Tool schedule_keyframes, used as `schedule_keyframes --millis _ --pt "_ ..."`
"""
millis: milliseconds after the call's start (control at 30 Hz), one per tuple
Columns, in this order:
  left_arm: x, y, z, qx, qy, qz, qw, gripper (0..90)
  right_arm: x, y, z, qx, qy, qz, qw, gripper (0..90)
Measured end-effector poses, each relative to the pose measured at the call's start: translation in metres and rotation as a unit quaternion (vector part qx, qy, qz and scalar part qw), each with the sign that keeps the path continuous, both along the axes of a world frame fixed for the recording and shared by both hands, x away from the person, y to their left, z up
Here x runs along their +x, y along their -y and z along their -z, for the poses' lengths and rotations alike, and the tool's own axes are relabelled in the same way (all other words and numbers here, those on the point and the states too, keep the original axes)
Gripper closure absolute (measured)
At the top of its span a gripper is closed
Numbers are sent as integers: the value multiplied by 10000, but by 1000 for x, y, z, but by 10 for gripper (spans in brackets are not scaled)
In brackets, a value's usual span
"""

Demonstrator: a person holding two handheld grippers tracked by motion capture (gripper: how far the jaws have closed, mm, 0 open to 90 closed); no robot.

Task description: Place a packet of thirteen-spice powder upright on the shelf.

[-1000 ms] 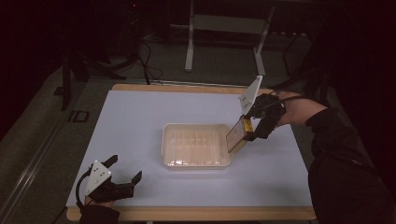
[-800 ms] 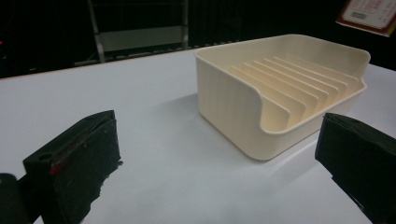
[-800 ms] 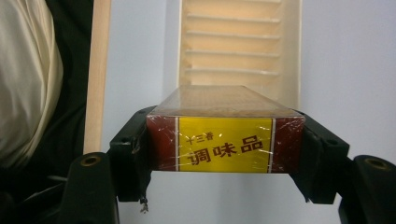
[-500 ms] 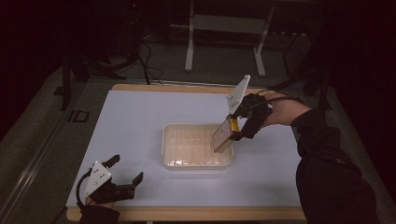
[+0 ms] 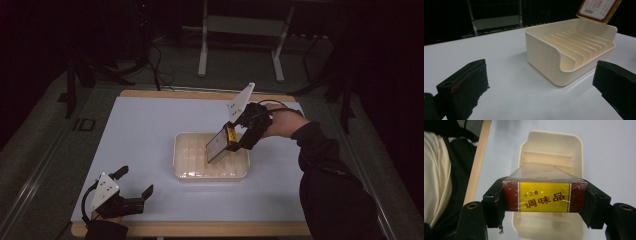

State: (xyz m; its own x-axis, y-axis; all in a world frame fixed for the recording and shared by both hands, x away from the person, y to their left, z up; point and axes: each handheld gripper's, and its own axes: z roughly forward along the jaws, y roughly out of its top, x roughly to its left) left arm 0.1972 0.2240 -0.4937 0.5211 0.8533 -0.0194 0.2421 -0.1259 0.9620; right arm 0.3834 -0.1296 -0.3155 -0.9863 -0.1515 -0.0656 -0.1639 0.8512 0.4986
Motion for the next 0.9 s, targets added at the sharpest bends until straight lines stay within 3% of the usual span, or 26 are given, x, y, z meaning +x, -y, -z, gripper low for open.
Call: schedule_keyframes --millis 267,667,900 --pt "0 0 0 4 -2 20 10000 1 5 -16 12 413 -59 -81 9991 321" --pt "-1 -1 -1 -16 38 15 10000 1 19 -34 41 647 -179 40 9977 321" --pt "-1 -2 -2 -51 64 -1 10000 1 25 -39 58 569 -246 115 9980 321"
